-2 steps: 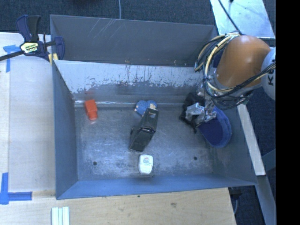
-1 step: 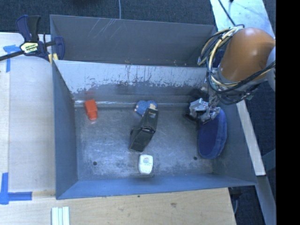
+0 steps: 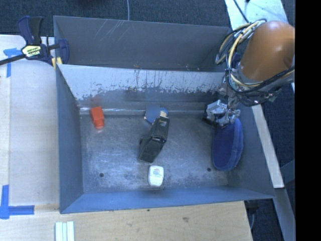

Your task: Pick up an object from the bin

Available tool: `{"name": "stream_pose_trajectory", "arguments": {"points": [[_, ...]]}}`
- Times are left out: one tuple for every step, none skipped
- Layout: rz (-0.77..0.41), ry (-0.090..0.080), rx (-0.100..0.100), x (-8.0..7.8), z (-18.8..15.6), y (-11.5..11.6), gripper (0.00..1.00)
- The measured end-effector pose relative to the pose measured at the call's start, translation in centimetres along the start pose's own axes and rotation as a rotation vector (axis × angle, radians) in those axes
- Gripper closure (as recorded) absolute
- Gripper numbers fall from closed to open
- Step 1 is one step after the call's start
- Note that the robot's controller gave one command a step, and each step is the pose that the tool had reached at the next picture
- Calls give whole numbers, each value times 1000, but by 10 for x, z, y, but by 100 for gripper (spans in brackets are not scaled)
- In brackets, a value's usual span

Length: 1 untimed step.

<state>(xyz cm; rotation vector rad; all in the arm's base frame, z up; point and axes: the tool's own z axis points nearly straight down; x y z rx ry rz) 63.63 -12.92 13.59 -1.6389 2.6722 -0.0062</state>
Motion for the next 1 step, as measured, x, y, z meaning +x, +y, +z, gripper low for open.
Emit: {"name": "stream_pose_trajectory", "arguments": {"points": [[2,0,3,-1,-61,-3,100]]}}
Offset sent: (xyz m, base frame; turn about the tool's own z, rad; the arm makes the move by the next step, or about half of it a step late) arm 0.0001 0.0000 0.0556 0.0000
